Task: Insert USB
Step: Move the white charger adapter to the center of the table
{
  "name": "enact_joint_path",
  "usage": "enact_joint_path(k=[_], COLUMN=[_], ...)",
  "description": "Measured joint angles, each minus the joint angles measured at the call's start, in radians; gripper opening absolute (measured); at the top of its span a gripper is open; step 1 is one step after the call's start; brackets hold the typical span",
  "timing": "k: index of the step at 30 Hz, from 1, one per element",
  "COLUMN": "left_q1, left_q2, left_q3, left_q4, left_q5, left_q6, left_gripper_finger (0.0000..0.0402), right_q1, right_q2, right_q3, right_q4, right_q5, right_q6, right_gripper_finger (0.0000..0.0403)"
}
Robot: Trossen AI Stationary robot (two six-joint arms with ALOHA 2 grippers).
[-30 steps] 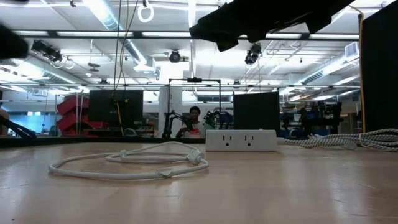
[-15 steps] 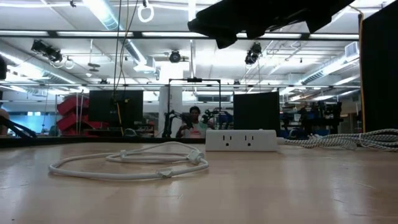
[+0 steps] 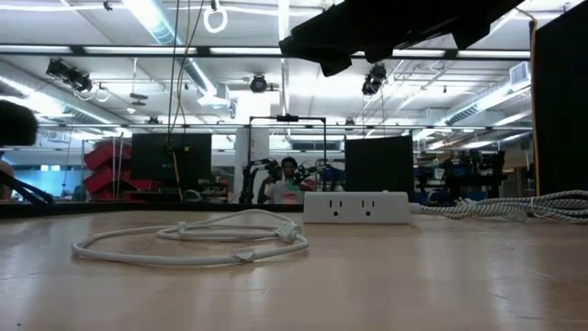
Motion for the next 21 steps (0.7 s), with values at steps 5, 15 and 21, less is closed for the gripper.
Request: enact_joint_path(k=[5, 15, 21], left_q1=[0.050, 0.111, 0.216], left_q2=[-0.015, -0.085, -0.087], left_q3=[-0.002, -0.006, -0.005], left_q4=[-0.007, -0.228, -0.253], left_q5=[-0.076, -0.610, -0.901], left_q6=[-0.001, -0.057, -0.054], left_gripper_finger=[0.0139, 0.0139, 0.0139], right_q1=[-0.002, -0.037, -0.111], right_q2=[0.000, 0.000, 0.000], right_q3=[0.000, 0.000, 0.000], right_q4=[-0.008, -0.058, -0.067], right_q5=[0.001, 0.116, 0.128], right_q6=[0.000, 0.122, 0.273], right_gripper_finger=[0.0103, 0.0103, 0.0113])
